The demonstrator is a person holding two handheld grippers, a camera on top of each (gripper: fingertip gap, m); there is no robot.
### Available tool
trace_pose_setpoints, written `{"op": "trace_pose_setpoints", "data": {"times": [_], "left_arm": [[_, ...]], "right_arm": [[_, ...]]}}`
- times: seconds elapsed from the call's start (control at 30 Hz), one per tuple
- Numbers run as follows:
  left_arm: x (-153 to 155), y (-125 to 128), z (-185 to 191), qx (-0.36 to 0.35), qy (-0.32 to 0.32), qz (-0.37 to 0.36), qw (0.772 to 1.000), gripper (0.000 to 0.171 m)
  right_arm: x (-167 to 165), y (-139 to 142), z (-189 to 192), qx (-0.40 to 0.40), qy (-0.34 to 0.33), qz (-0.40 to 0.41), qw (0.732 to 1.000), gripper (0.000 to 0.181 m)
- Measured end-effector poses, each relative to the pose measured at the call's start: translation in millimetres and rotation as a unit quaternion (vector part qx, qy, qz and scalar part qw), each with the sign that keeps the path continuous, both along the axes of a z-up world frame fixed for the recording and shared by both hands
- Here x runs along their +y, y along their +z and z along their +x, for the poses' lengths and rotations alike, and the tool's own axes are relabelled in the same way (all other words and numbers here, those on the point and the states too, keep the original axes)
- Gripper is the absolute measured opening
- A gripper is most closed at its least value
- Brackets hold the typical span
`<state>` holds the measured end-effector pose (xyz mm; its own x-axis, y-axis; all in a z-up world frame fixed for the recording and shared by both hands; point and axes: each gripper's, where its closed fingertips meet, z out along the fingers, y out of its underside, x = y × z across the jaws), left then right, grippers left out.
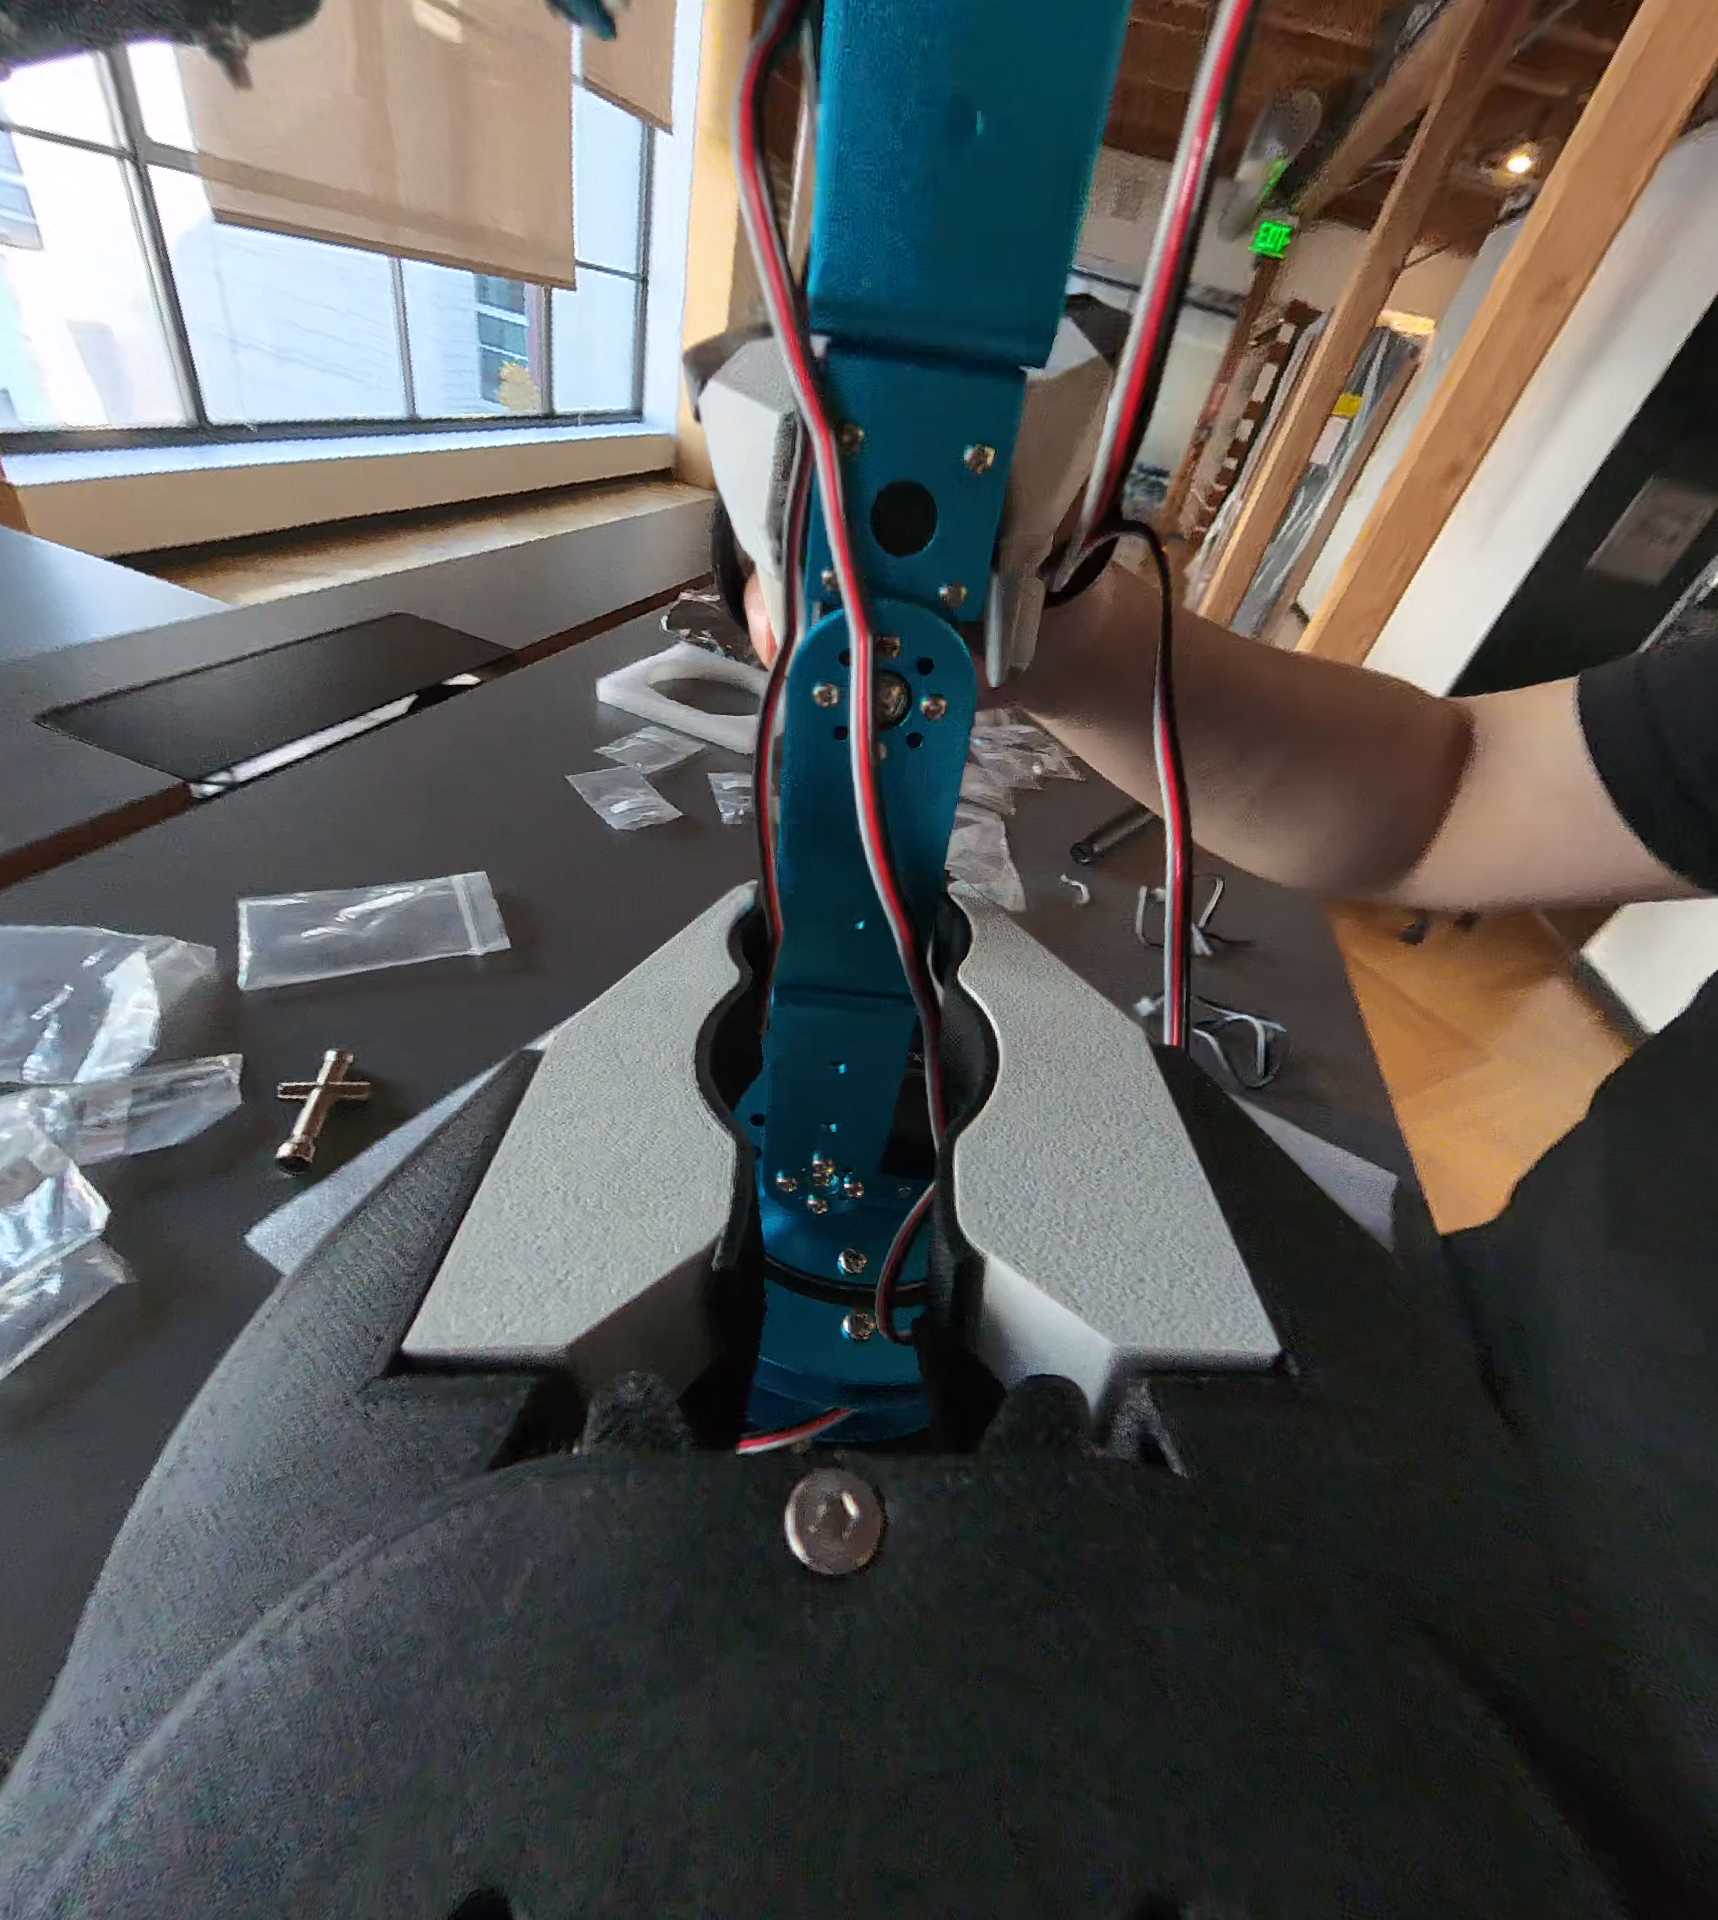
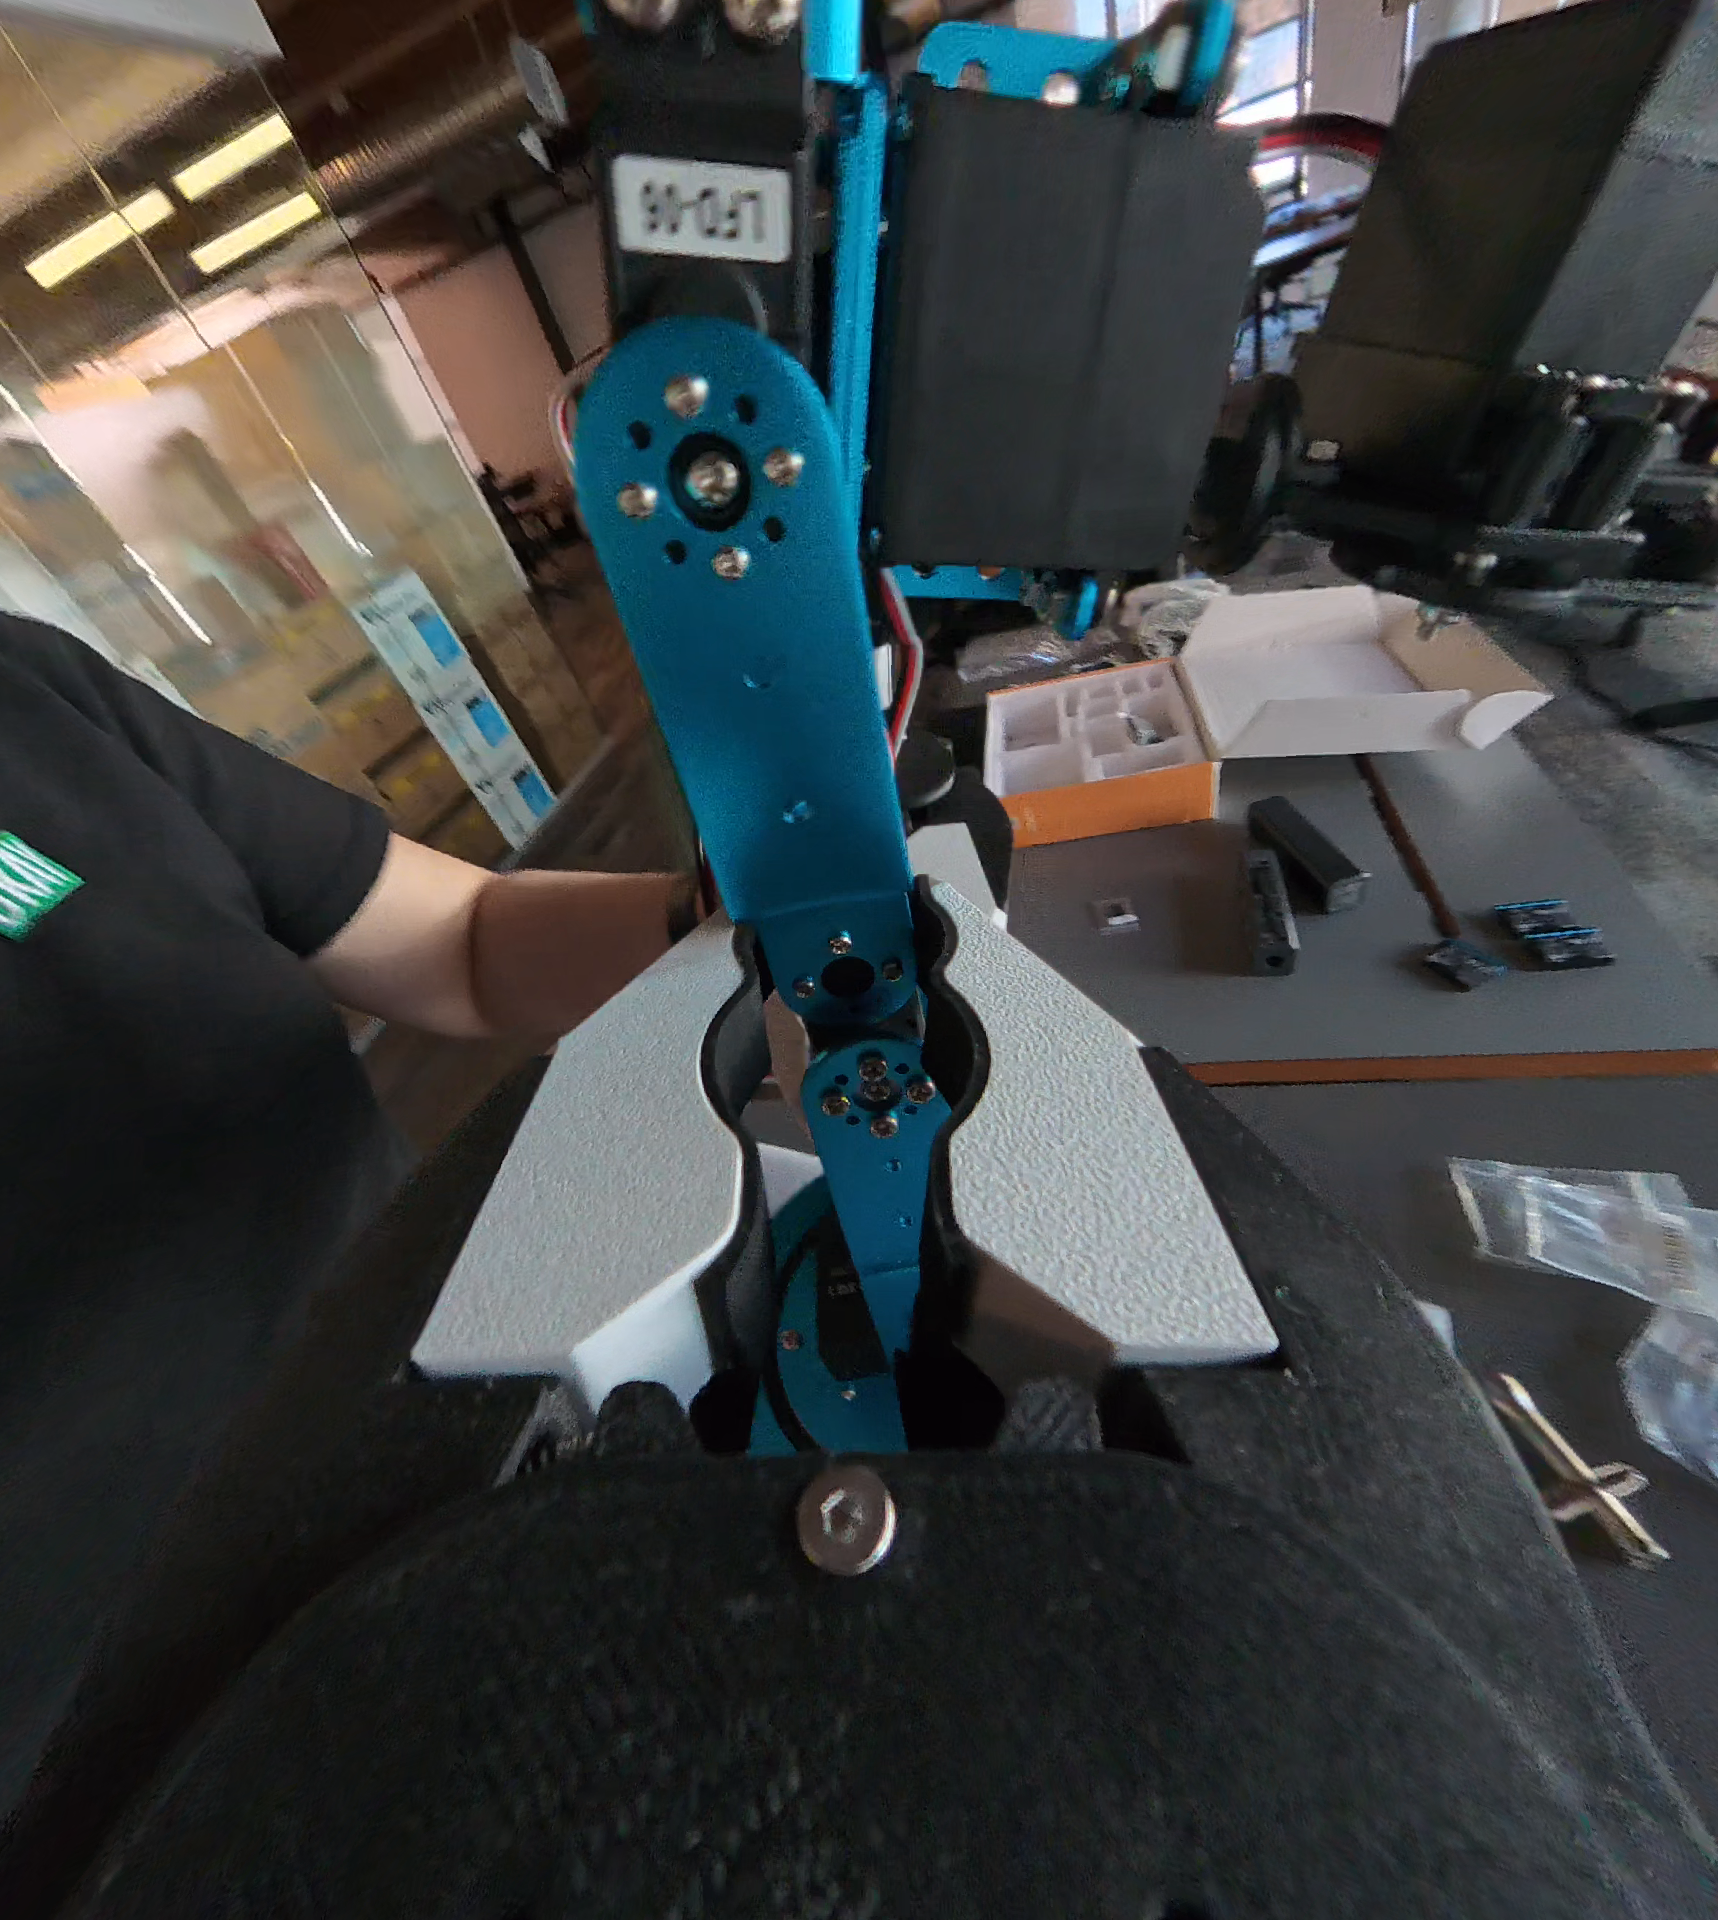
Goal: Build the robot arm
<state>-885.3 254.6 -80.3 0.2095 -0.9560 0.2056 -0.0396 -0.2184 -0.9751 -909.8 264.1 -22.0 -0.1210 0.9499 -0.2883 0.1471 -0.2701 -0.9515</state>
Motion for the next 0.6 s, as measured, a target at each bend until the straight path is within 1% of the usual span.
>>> {"op": "trace_pose_setpoints", "data": {"times": [0.1, 0.2, 0.37, 0.53, 0.6], "left_arm": [[0.0, -0.2, -0.1, -0.004, 0.001, 0.009, 1.0, 0.026], [0.1, -0.6, -0.2, 0.0, 0.002, 0.02, 1.0, 0.026], [0.2, -1.0, -0.1, 0.002, 0.006, 0.029, 1.0, 0.026], [0.5, -0.9, 0.2, -0.002, 0.008, 0.031, 0.999, 0.026], [0.3, -0.7, 0.7, -0.001, 0.009, 0.032, 0.999, 0.026]], "right_arm": [[-0.9, 0.5, -0.6, 0.007, 0.006, -0.028, 1.0, 0.023], [-1.7, -0.5, -1.0, -0.005, 0.015, -0.069, 0.998, 0.024], [-2.6, -1.0, -0.9, -0.015, 0.018, -0.111, 0.994, 0.025], [-2.9, -0.7, -0.7, -0.013, 0.015, -0.133, 0.991, 0.027], [-3.3, 0.2, 0.0, -0.006, 0.013, -0.112, 0.994, 0.026]]}}
